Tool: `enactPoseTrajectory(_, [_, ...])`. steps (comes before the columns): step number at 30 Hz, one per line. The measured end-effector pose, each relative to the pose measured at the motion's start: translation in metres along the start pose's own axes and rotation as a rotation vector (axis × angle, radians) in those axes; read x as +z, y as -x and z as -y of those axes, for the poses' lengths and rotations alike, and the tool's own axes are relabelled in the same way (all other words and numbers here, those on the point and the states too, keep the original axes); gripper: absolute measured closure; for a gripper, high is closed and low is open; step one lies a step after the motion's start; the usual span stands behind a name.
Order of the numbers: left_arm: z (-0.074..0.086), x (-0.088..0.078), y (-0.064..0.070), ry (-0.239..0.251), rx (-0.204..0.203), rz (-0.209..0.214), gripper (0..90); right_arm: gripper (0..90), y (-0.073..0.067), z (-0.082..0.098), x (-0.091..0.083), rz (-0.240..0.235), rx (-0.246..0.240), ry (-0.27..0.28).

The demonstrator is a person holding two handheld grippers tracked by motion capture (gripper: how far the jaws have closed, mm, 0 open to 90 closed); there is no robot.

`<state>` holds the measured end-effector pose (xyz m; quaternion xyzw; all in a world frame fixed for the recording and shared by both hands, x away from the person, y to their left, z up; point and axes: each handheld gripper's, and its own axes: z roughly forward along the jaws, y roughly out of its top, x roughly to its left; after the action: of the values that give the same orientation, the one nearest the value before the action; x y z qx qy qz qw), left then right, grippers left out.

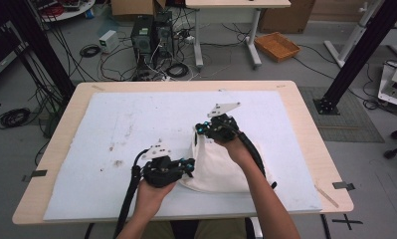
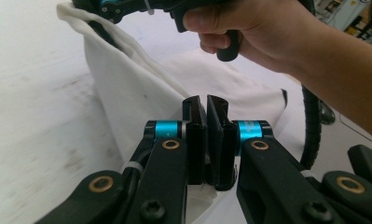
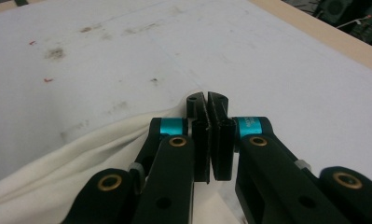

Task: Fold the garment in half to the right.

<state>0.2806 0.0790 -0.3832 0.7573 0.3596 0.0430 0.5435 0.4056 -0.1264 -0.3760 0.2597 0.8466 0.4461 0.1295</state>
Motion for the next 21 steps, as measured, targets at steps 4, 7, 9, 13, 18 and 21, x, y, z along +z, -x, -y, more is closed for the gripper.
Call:
enactPoseTrajectory(4, [-0.01, 0.025, 0.01, -0.022, 0.005, 0.037, 85.9, 88.8, 0.014, 0.016, -0.021, 0.035, 0.014, 0.004])
enactPoseTrajectory(7, [-0.015, 0.041, 0.018, -0.043, 0.008, 0.055, 85.9, 88.8, 0.022, 0.027, -0.033, 0.054, 0.028, 0.007])
enactPoseTrajectory(9, [-0.018, 0.054, 0.024, -0.064, 0.015, 0.062, 86.0, 88.8, 0.025, 0.029, -0.035, 0.057, 0.035, 0.01])
enactPoseTrajectory(13, [-0.023, 0.073, 0.032, -0.089, 0.017, 0.08, 85.9, 88.7, 0.039, 0.047, -0.052, 0.085, 0.067, 0.002])
enactPoseTrajectory(18, [-0.025, 0.096, 0.042, -0.125, 0.022, 0.096, 85.8, 88.7, 0.048, 0.061, -0.063, 0.104, 0.079, -0.001])
enactPoseTrajectory(21, [-0.026, 0.113, 0.049, -0.153, 0.019, 0.099, 85.8, 88.7, 0.052, 0.068, -0.068, 0.116, 0.088, -0.004])
